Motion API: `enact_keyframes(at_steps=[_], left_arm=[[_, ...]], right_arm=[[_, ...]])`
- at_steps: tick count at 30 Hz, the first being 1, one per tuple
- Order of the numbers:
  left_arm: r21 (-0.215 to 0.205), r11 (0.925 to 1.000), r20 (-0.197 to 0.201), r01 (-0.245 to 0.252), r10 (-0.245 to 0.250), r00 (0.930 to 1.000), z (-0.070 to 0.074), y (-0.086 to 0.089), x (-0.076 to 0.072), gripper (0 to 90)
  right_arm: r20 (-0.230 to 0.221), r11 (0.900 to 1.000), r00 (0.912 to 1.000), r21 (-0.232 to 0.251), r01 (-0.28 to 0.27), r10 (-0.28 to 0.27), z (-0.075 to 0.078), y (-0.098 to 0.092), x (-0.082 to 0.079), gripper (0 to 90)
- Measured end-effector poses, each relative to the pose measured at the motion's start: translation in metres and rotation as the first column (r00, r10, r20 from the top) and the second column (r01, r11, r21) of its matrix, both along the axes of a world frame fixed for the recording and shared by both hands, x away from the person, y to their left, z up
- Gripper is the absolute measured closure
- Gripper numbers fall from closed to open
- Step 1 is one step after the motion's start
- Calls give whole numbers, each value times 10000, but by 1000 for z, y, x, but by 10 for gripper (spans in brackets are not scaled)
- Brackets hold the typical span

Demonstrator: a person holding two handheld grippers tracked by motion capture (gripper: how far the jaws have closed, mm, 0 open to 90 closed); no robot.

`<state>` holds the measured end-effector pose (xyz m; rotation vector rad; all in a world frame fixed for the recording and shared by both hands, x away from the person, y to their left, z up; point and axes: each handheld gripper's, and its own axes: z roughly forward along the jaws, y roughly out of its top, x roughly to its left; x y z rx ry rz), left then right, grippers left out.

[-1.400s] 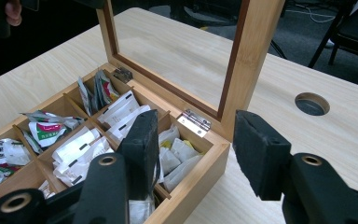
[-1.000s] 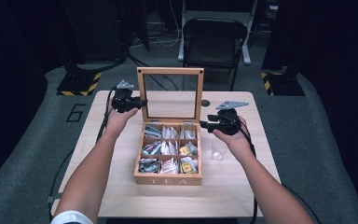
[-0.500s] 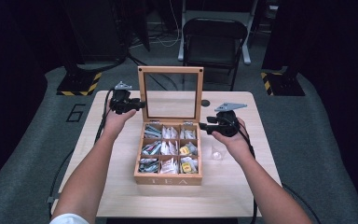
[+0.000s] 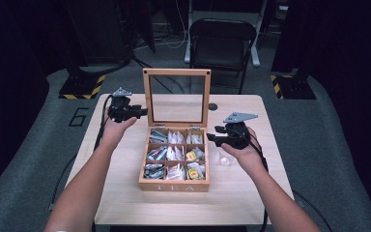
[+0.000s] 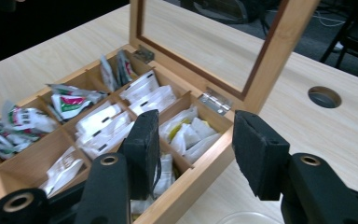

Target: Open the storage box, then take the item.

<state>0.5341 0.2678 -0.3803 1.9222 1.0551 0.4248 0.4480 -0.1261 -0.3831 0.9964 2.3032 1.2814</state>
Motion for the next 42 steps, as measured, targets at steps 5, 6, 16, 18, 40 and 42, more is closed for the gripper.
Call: enact_keyframes(at_steps=[5, 6, 16, 18, 40, 42], left_arm=[[33, 9999, 178, 160, -160, 9997, 2, 0, -9, 585], [34, 9998, 182, 192, -193, 9996, 2, 0, -11, 585], [160, 9989, 386, 438, -444, 9983, 7, -2, -24, 585], [149, 9987, 389, 493, -498, 9980, 8, -3, -25, 585], [113, 9987, 482, 506, -511, 9975, 10, -1, -30, 584], [105, 9988, 476, 482, -487, 9977, 9, -1, -31, 583]], right_arm=[[86, 9996, 9998, -229, -172, 174, -2, 2, -10, 514], [28, 9996, 9999, -265, -136, 137, -3, 2, -11, 518], [-96, 9987, 9993, -363, -369, 365, -14, 3, -31, 588], [-139, 9981, 9988, -394, -482, 477, -19, 4, -35, 601], [-719, 9848, 9847, -601, -1631, 1587, -52, 35, -37, 622], [-768, 9846, 9842, -593, -1642, 1595, -55, 37, -36, 629]])
